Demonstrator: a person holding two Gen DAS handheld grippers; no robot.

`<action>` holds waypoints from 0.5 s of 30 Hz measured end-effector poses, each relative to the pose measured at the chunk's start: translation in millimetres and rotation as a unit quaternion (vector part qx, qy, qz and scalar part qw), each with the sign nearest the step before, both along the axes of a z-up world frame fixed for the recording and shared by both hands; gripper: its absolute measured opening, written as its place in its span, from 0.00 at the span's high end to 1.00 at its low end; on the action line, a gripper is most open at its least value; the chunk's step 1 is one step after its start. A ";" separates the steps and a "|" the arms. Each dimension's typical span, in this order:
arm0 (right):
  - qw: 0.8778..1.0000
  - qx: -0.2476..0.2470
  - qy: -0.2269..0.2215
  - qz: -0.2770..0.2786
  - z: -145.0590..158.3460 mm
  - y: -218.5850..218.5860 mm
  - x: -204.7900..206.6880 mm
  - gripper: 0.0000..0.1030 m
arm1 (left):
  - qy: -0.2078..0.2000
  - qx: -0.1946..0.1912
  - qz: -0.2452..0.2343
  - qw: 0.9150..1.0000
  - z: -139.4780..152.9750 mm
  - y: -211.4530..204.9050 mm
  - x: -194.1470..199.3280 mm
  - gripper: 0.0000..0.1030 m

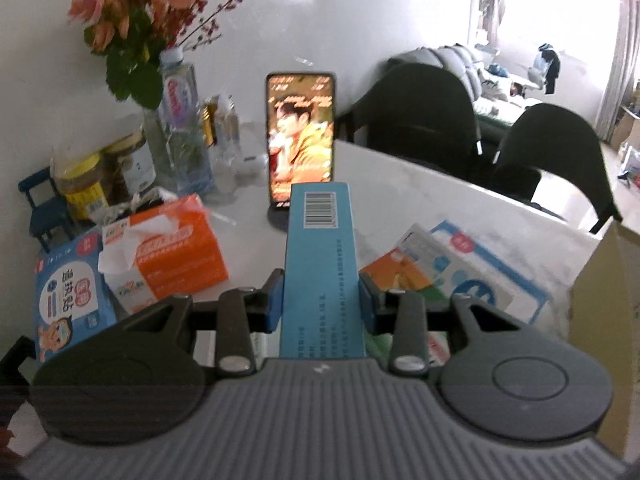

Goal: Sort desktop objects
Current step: 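Carry the light blue box with the left gripper into the beige box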

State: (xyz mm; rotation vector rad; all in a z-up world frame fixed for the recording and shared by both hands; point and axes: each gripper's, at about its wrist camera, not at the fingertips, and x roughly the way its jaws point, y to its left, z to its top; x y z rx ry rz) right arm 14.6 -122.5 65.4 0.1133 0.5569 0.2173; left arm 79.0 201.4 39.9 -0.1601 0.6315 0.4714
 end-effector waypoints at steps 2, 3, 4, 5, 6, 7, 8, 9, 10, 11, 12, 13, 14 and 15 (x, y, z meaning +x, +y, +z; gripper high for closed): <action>1.000 0.000 0.000 -0.002 0.2 -1.3 -1.0 0.02 | -0.008 0.000 -0.008 1.000 3.5 -6.0 1.0 0.66; 1.000 0.000 -0.001 -0.003 0.4 -2.4 -1.2 0.02 | -0.011 0.000 -0.013 1.000 5.1 -9.4 1.7 0.66; 1.000 0.001 -0.001 -0.004 0.7 -3.7 -1.5 0.02 | -0.014 -0.001 -0.019 1.000 6.5 -13.1 2.5 0.66; 1.000 0.001 -0.001 -0.006 1.0 -5.2 -1.9 0.02 | -0.018 -0.003 -0.025 1.000 8.1 -17.0 3.6 0.66; 1.000 0.002 -0.001 -0.007 1.6 -6.3 -2.0 0.02 | -0.021 -0.006 -0.032 0.999 9.8 -21.0 4.9 0.66; 1.000 0.002 -0.002 -0.008 2.3 -7.4 -2.2 0.02 | -0.024 -0.008 -0.039 0.999 11.3 -24.8 6.2 0.66; 1.000 0.002 -0.002 -0.010 2.9 -8.5 -2.4 0.02 | -0.026 -0.010 -0.046 0.999 12.8 -28.6 7.6 0.66; 1.000 0.003 -0.003 -0.011 3.5 -9.9 -2.8 0.02 | -0.029 -0.011 -0.054 0.998 14.3 -32.8 9.0 0.66; 1.000 0.003 -0.003 -0.012 4.1 -11.3 -3.2 0.02 | -0.031 -0.012 -0.061 0.998 15.6 -37.2 10.5 0.66; 1.000 0.004 -0.003 -0.014 4.7 -12.7 -3.4 0.02 | -0.033 -0.014 -0.069 0.997 17.0 -41.9 12.1 0.66; 1.000 0.004 -0.004 -0.015 5.0 -14.5 -3.3 0.02 | -0.034 -0.016 -0.076 0.996 18.3 -46.6 14.0 0.66; 1.000 0.005 -0.004 -0.017 5.3 -15.9 -3.6 0.02 | -0.036 -0.019 -0.084 0.996 19.4 -51.1 16.1 0.66; 1.000 0.005 -0.004 -0.018 5.5 -17.3 -3.8 0.02 | -0.037 -0.021 -0.091 0.995 20.5 -55.5 18.2 0.66; 1.000 0.005 -0.004 -0.020 5.8 -18.9 -3.8 0.02 | -0.039 -0.024 -0.098 0.994 21.5 -60.0 20.2 0.66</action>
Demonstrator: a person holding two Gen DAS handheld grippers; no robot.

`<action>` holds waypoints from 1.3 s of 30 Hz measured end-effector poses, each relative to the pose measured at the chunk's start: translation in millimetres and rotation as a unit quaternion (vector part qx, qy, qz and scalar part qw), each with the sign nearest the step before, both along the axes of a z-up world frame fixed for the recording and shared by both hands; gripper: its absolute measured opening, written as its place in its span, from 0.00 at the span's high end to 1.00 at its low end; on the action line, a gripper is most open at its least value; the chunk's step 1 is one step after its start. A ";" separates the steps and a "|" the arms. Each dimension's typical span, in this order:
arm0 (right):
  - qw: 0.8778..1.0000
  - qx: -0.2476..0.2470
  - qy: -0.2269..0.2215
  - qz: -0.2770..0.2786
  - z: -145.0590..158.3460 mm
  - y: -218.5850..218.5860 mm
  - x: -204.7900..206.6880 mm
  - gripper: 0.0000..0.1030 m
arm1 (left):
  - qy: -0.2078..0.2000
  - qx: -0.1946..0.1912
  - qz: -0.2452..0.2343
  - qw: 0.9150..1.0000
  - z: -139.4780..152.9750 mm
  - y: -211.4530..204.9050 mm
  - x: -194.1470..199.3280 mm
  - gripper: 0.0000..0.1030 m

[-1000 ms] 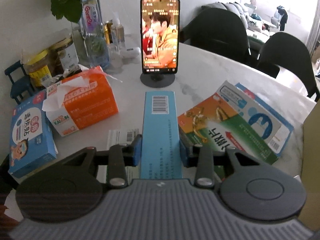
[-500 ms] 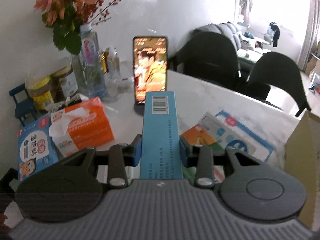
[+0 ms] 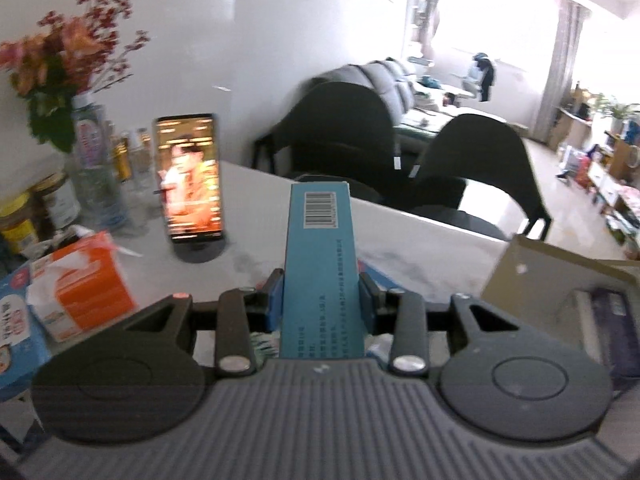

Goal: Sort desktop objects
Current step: 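Carry the light blue box with the left gripper into the beige box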

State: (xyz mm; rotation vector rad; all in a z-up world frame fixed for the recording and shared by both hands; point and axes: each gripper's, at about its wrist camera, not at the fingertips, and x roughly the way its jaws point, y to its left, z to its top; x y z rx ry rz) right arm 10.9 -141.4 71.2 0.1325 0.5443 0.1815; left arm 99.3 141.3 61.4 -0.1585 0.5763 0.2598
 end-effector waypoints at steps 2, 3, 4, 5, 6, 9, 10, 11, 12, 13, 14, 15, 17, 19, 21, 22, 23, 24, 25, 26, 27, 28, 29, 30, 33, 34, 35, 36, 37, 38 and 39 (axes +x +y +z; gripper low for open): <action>1.000 0.001 -0.001 -0.003 0.3 -3.2 -0.2 0.02 | -0.004 0.000 -0.014 1.000 2.6 -9.8 4.0 0.66; 1.000 0.001 -0.001 -0.005 0.4 -4.8 -0.3 0.02 | -0.005 0.001 -0.020 1.000 4.0 -14.9 5.9 0.66; 1.000 0.002 -0.001 -0.007 0.5 -6.4 -0.4 0.02 | -0.007 0.001 -0.026 1.000 5.4 -19.3 7.7 0.66; 1.000 0.002 -0.001 -0.009 0.6 -8.1 -0.5 0.02 | -0.009 0.001 -0.032 0.999 6.6 -23.3 9.4 0.66; 1.000 0.002 -0.001 -0.012 0.7 -9.9 -0.5 0.02 | -0.010 0.001 -0.038 0.999 7.8 -27.4 11.2 0.66; 1.000 0.002 -0.001 -0.016 0.4 -14.4 0.4 0.02 | -0.014 0.001 -0.054 0.998 10.6 -38.7 16.2 0.66; 1.000 0.003 -0.001 -0.018 0.3 -15.7 0.5 0.02 | -0.015 0.002 -0.059 0.998 11.2 -42.3 17.9 0.66; 1.000 0.002 -0.001 -0.019 0.1 -16.9 0.9 0.02 | -0.015 0.003 -0.065 0.998 11.8 -45.5 19.6 0.66; 1.000 0.002 -0.001 -0.021 0.0 -18.2 1.3 0.02 | -0.017 0.005 -0.070 0.997 12.7 -48.5 21.4 0.66; 1.000 0.003 -0.001 -0.022 -0.2 -19.4 1.7 0.02 | -0.018 0.006 -0.075 0.997 13.7 -51.7 23.3 0.66; 1.000 0.003 0.000 -0.024 -0.5 -20.4 2.6 0.02 | -0.020 0.007 -0.079 0.997 14.8 -54.9 24.7 0.66; 1.000 0.003 0.000 -0.026 -0.9 -21.4 3.4 0.02 | -0.021 0.008 -0.084 0.996 15.9 -57.9 26.1 0.66; 1.000 0.004 0.000 -0.028 -1.4 -23.4 4.6 0.02 | -0.024 0.007 -0.094 0.995 18.4 -63.3 30.1 0.66; 1.000 0.005 0.001 -0.030 -1.8 -25.0 5.5 0.02 | -0.025 0.004 -0.106 0.994 20.5 -68.9 34.3 0.66; 0.999 0.006 0.001 -0.033 -2.5 -26.8 6.4 0.02 | -0.026 0.001 -0.120 0.992 21.6 -75.4 37.8 0.66; 0.999 0.007 0.002 -0.035 -3.2 -27.8 6.9 0.02 | -0.026 0.000 -0.126 0.992 21.7 -77.9 39.8 0.66; 0.999 0.008 0.003 -0.036 -4.1 -29.0 7.3 0.02 | -0.025 -0.002 -0.133 0.991 21.7 -80.1 41.8 0.66; 0.999 0.009 0.004 -0.038 -5.0 -30.2 7.8 0.02 | -0.024 -0.003 -0.139 0.990 21.5 -82.7 43.9 0.66; 0.999 0.010 0.005 -0.040 -5.9 -31.3 8.0 0.02 | -0.023 -0.005 -0.145 0.989 21.0 -85.8 45.9 0.66; 0.999 0.010 0.006 -0.041 -6.4 -32.0 8.1 0.02 | -0.022 -0.006 -0.151 0.988 20.4 -89.0 47.8 0.66; 0.999 0.011 0.007 -0.043 -7.1 -32.9 8.3 0.02 | -0.021 -0.007 -0.157 0.987 19.6 -92.0 49.7 0.66; 0.999 0.012 0.008 -0.045 -7.7 -34.2 8.4 0.02 | -0.019 -0.008 -0.162 0.987 18.5 -95.2 51.8 0.66; 0.999 0.013 0.009 -0.047 -8.3 -35.4 8.6 0.02 | -0.017 -0.009 -0.168 0.986 17.4 -98.3 54.3 0.66; 0.999 0.014 0.009 -0.048 -8.8 -36.7 9.0 0.02 | -0.014 -0.010 -0.173 0.985 16.1 -101.4 56.9 0.66; 0.998 0.015 0.010 -0.054 -9.8 -40.5 9.1 0.02 | -0.002 -0.012 -0.193 0.981 10.8 -112.3 63.8 0.66; 0.998 0.016 0.010 -0.056 -10.1 -41.7 8.8 0.02 | 0.004 -0.014 -0.200 0.980 8.4 -116.2 66.7 0.66; 0.998 0.017 0.010 -0.057 -10.3 -43.1 8.3 0.02 | 0.010 -0.018 -0.207 0.978 5.6 -119.8 70.5 0.66; 0.998 0.017 0.010 -0.059 -10.6 -44.4 7.6 0.02 | 0.016 -0.022 -0.213 0.977 2.9 -123.0 74.0 0.66; 0.998 0.018 0.010 -0.060 -11.1 -45.7 7.5 0.02 | 0.022 -0.025 -0.218 0.975 0.3 -125.9 77.2 0.66; 0.998 0.018 0.011 -0.062 -11.6 -47.1 7.5 0.02 | 0.029 -0.029 -0.223 0.974 -2.5 -128.9 80.6 0.66; 0.998 0.018 0.011 -0.064 -12.1 -48.4 7.4 0.02 | 0.036 -0.032 -0.227 0.973 -5.5 -132.2 84.1 0.66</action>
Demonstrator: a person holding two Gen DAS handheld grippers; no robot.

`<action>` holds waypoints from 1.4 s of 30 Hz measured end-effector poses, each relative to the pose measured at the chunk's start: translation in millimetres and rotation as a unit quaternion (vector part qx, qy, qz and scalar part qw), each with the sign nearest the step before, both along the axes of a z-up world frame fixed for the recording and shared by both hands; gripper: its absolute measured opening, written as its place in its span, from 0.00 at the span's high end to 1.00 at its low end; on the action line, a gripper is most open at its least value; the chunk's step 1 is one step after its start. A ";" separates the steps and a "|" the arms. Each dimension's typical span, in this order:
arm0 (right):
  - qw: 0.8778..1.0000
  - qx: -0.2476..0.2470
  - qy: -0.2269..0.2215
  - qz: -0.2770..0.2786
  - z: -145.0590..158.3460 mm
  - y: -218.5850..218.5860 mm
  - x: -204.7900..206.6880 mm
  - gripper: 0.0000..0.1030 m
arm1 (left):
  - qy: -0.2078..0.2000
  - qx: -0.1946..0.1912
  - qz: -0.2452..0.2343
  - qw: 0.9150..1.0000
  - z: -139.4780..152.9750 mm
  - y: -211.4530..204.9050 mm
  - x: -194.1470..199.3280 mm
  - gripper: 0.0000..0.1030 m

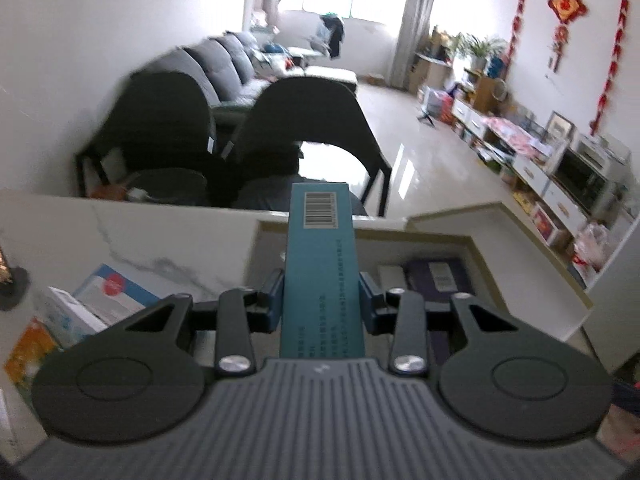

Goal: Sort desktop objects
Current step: 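Carry the light blue box with the left gripper into the beige box, then lower the light blue box beside the white box and open the left gripper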

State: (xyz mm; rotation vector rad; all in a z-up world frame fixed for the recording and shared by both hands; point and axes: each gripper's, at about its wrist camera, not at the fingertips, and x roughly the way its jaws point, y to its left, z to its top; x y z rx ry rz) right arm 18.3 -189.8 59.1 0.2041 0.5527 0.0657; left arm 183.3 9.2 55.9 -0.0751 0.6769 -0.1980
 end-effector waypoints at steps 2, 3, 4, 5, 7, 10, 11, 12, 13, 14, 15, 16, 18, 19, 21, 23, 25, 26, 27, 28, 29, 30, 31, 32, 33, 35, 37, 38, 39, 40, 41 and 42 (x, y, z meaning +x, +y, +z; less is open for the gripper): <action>1.000 0.001 0.000 -0.004 -0.9 -3.1 -0.2 0.02 | 0.013 0.003 -0.005 1.000 -5.9 -6.5 6.7 0.66; 1.000 0.002 0.000 -0.006 -1.3 -4.8 -0.4 0.02 | 0.018 0.005 -0.006 1.000 -8.5 -9.5 9.3 0.66; 1.000 0.003 0.000 -0.007 -1.8 -6.3 -0.5 0.02 | 0.023 0.009 -0.008 1.000 -11.3 -12.3 11.9 0.66; 1.000 0.004 0.001 -0.008 -2.6 -7.3 -0.6 0.02 | 0.028 0.012 -0.009 0.999 -14.1 -15.2 14.5 0.66; 1.000 0.005 0.002 -0.010 -4.2 -9.2 -0.6 0.02 | 0.041 0.017 -0.015 0.999 -19.8 -19.5 18.8 0.66; 1.000 0.007 0.006 -0.010 -6.7 -10.1 0.4 0.02 | 0.060 0.017 -0.023 0.998 -28.4 -24.4 25.4 0.66; 1.000 0.007 0.007 -0.010 -7.4 -10.5 0.5 0.02 | 0.065 0.016 -0.024 0.997 -31.3 -26.8 26.2 0.66; 1.000 0.008 0.007 -0.010 -7.8 -11.0 0.6 0.02 | 0.071 0.015 -0.024 0.997 -33.6 -28.1 27.2 0.66; 1.000 0.008 0.008 -0.010 -8.3 -11.5 0.8 0.02 | 0.076 0.014 -0.025 0.997 -35.6 -28.5 28.3 0.66; 1.000 0.009 0.008 -0.010 -8.7 -12.0 0.9 0.02 | 0.081 0.012 -0.025 0.996 -37.6 -28.8 29.5 0.66; 1.000 0.009 0.008 -0.011 -9.0 -12.7 1.1 0.02 | 0.086 0.010 -0.026 0.996 -39.7 -29.2 30.9 0.66; 1.000 0.010 0.008 -0.011 -8.8 -13.8 1.3 0.02 | 0.089 0.008 -0.025 0.996 -41.3 -29.6 31.9 0.66; 1.000 0.010 0.009 -0.012 -9.2 -15.2 1.7 0.02 | 0.094 0.007 -0.024 0.995 -44.5 -31.2 33.5 0.66; 1.000 0.010 0.009 -0.013 -9.4 -15.8 1.9 0.02 | 0.097 0.006 -0.024 0.995 -46.3 -32.3 34.8 0.66; 1.000 0.011 0.010 -0.014 -9.9 -16.4 2.0 0.02 | 0.104 0.002 -0.022 0.994 -49.3 -33.9 38.5 0.66; 1.000 0.011 0.010 -0.015 -9.9 -16.2 1.3 0.02 | 0.111 -0.007 -0.023 0.994 -52.3 -36.2 42.0 0.66; 1.000 0.011 0.011 -0.016 -10.2 -16.8 1.0 0.02 | 0.114 -0.015 -0.023 0.993 -54.1 -37.8 44.3 0.66; 1.000 0.011 0.011 -0.016 -10.5 -17.3 0.9 0.02 | 0.116 -0.019 -0.023 0.993 -55.0 -38.5 45.5 0.66; 1.000 0.011 0.012 -0.017 -10.7 -17.7 0.7 0.02 | 0.118 -0.022 -0.022 0.993 -55.8 -39.0 46.4 0.66; 1.000 0.011 0.012 -0.018 -11.0 -18.2 0.5 0.02 | 0.119 -0.024 -0.021 0.992 -56.4 -39.4 47.1 0.65; 1.000 0.011 0.012 -0.019 -10.9 -18.5 0.3 0.02 | 0.120 -0.027 -0.021 0.992 -57.1 -39.5 47.7 0.65; 1.000 0.011 0.012 -0.020 -10.5 -18.6 0.5 0.02 | 0.123 -0.033 -0.022 0.992 -58.1 -39.5 48.8 0.64; 1.000 0.012 0.012 -0.020 -10.2 -18.7 0.6 0.02 | 0.127 -0.042 -0.024 0.991 -59.0 -39.2 49.9 0.64; 1.000 0.011 0.012 -0.020 -10.2 -18.8 0.8 0.02 | 0.129 -0.050 -0.026 0.990 -59.3 -38.8 50.6 0.65; 1.000 0.011 0.013 -0.020 -10.2 -18.9 1.1 0.02 | 0.130 -0.055 -0.027 0.990 -59.2 -38.6 51.3 0.65; 1.000 0.010 0.013 -0.020 -10.2 -18.1 1.5 0.02 | 0.129 -0.055 -0.028 0.990 -58.4 -39.6 52.6 0.65; 1.000 0.009 0.013 -0.018 -9.6 -16.8 1.5 0.02 | 0.131 -0.056 -0.032 0.989 -57.3 -40.2 53.3 0.60; 1.000 0.009 0.012 -0.018 -9.0 -16.3 1.1 0.02 | 0.132 -0.058 -0.034 0.989 -57.3 -40.4 53.6 0.59; 1.000 0.008 0.011 -0.017 -8.5 -15.6 0.6 0.02 | 0.132 -0.059 -0.036 0.989 -57.2 -40.6 53.4 0.58; 1.000 0.007 0.011 -0.016 -8.2 -15.1 -0.3 0.02 | 0.131 -0.058 -0.038 0.989 -57.0 -40.6 52.7 0.57; 1.000 0.006 0.010 -0.016 -7.8 -14.9 -0.6 0.02 | 0.129 -0.057 -0.040 0.989 -56.8 -40.6 51.8 0.56; 1.000 0.005 0.010 -0.015 -7.4 -13.4 -1.4 0.02 | 0.128 -0.057 -0.042 0.989 -56.6 -40.5 50.8 0.55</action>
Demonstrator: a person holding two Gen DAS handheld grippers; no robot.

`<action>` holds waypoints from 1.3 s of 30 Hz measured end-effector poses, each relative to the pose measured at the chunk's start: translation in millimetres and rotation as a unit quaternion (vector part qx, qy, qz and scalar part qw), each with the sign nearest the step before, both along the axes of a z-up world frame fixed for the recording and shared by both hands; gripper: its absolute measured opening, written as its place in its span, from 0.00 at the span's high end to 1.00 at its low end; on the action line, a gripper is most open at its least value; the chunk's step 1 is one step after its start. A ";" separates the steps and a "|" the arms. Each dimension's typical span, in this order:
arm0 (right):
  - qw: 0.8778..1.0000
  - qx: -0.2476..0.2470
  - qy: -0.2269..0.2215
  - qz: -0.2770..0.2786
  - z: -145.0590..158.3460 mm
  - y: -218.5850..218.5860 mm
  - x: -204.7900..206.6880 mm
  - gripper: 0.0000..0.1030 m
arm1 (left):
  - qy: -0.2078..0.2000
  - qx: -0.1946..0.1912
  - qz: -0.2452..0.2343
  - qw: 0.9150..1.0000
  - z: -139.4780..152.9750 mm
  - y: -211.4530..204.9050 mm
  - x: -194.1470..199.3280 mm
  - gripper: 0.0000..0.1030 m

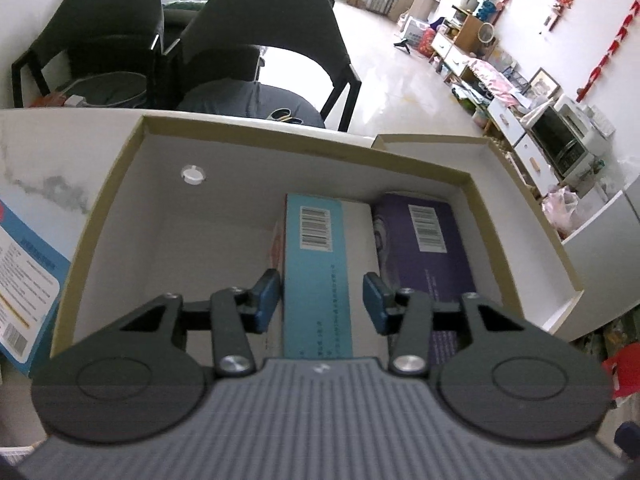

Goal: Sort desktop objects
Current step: 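Lower the light blue box beside the white box and open the left gripper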

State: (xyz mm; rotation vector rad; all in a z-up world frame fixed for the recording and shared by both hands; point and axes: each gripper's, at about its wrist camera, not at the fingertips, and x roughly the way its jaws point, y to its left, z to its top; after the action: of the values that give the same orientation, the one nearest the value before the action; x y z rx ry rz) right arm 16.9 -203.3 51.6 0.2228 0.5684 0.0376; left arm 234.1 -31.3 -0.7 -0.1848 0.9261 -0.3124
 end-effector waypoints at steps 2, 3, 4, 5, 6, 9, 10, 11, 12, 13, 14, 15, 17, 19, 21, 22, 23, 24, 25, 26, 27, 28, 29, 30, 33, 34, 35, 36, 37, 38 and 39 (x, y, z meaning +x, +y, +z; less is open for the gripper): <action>1.000 -0.002 -0.001 0.001 0.9 2.0 -1.3 0.02 | -0.003 0.001 -0.005 1.000 1.7 0.9 -3.2 0.50; 1.000 -0.003 -0.001 0.001 1.2 2.9 -1.6 0.02 | -0.006 0.003 -0.007 1.000 3.0 1.3 -5.5 0.46; 1.000 -0.004 -0.001 0.001 1.7 3.8 -1.9 0.02 | -0.011 0.008 -0.011 1.000 5.1 2.0 -8.9 0.42; 1.000 -0.005 -0.001 0.001 2.3 4.2 -2.1 0.02 | -0.017 0.014 -0.017 1.000 7.4 2.6 -12.4 0.39; 1.000 -0.006 -0.002 0.001 3.1 4.6 -2.8 0.02 | -0.022 0.021 -0.025 0.999 9.3 2.7 -15.2 0.35; 1.000 -0.008 -0.006 0.002 5.7 5.2 -5.6 0.02 | -0.043 0.053 -0.065 0.996 15.3 4.3 -27.2 0.33; 1.000 -0.008 -0.007 0.002 6.5 5.4 -6.6 0.02 | -0.049 0.067 -0.077 0.994 16.8 5.2 -31.6 0.33; 1.000 -0.008 -0.008 0.002 7.2 5.6 -7.5 0.02 | -0.055 0.080 -0.089 0.991 18.0 5.9 -35.6 0.33; 1.000 -0.008 -0.009 0.001 7.6 6.0 -7.9 0.02 | -0.060 0.093 -0.103 0.988 18.7 6.0 -39.7 0.33; 1.000 -0.007 -0.009 0.001 7.9 6.3 -8.3 0.02 | -0.065 0.108 -0.119 0.985 18.5 4.9 -44.0 0.33; 1.000 -0.007 -0.010 0.002 8.3 6.9 -8.6 0.02 | -0.068 0.121 -0.135 0.981 17.8 3.9 -47.8 0.33; 1.000 -0.007 -0.010 0.004 8.7 8.0 -8.4 0.02 | -0.071 0.131 -0.148 0.978 16.3 2.8 -50.9 0.34; 1.000 -0.008 -0.012 0.008 9.6 10.4 -8.1 0.02 | -0.068 0.149 -0.174 0.971 10.8 -1.1 -55.8 0.40; 1.000 -0.009 -0.013 0.012 10.5 13.0 -8.6 0.02 | -0.060 0.162 -0.192 0.966 4.0 -5.2 -57.5 0.50; 1.000 -0.011 -0.014 0.014 11.8 14.7 -9.1 0.02 | -0.053 0.176 -0.199 0.963 -3.5 -10.6 -57.4 0.56; 1.000 -0.012 -0.014 0.015 12.9 15.4 -9.3 0.02 | -0.051 0.179 -0.199 0.962 -6.3 -12.4 -56.7 0.57; 1.000 -0.013 -0.014 0.015 13.8 16.0 -9.5 0.02 | -0.048 0.177 -0.199 0.963 -8.4 -13.6 -55.6 0.58; 1.000 -0.014 -0.015 0.014 14.5 15.8 -9.9 0.02 | -0.046 0.172 -0.198 0.964 -9.9 -14.6 -54.5 0.60; 1.000 -0.015 -0.015 0.013 14.9 14.9 -10.1 0.02 | -0.047 0.168 -0.195 0.965 -10.7 -15.4 -53.5 0.61; 1.000 -0.015 -0.015 0.011 15.4 14.1 -10.2 0.02 | -0.048 0.167 -0.191 0.966 -11.0 -16.1 -52.4 0.61; 1.000 -0.016 -0.015 0.010 15.7 13.3 -10.4 0.02 | -0.048 0.165 -0.187 0.967 -11.4 -16.5 -51.5 0.61; 1.000 -0.016 -0.015 0.008 15.5 12.6 -10.7 0.02 | -0.049 0.164 -0.184 0.968 -11.8 -16.7 -50.8 0.61; 1.000 -0.015 -0.015 0.007 15.3 11.9 -11.0 0.02 | -0.049 0.162 -0.181 0.969 -12.1 -16.9 -50.2 0.61; 1.000 -0.015 -0.015 0.005 15.0 11.5 -11.3 0.02 | -0.049 0.162 -0.179 0.969 -12.1 -16.8 -50.4 0.61; 1.000 -0.016 -0.013 0.006 13.6 12.8 -11.3 0.02 | -0.051 0.156 -0.173 0.971 -8.5 -13.3 -55.2 0.42; 1.000 -0.016 -0.013 0.007 13.7 13.8 -11.1 0.02 | -0.053 0.150 -0.168 0.973 -5.7 -9.8 -57.2 0.39; 1.000 -0.016 -0.013 0.007 13.8 14.8 -10.9 0.02 | -0.055 0.144 -0.162 0.975 -2.9 -6.2 -59.2 0.38; 1.000 -0.017 -0.013 0.008 13.9 15.8 -10.8 0.02 | -0.055 0.138 -0.155 0.977 0.0 -2.2 -60.8 0.36; 1.000 -0.017 -0.013 0.009 14.2 16.9 -10.4 0.02 | -0.055 0.131 -0.145 0.979 2.8 2.8 -62.1 0.32; 1.000 -0.018 -0.014 0.011 14.9 18.5 -9.9 0.02 | -0.056 0.124 -0.134 0.982 5.5 8.1 -63.4 0.30; 1.000 -0.018 -0.015 0.013 15.8 20.2 -10.0 0.02 | -0.058 0.118 -0.122 0.984 8.3 13.7 -65.0 0.26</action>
State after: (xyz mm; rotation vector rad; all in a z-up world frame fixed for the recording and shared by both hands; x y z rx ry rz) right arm 6.9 -183.0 67.4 0.1789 0.5411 0.0563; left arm 169.1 -17.6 7.6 0.1660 0.8634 -0.4324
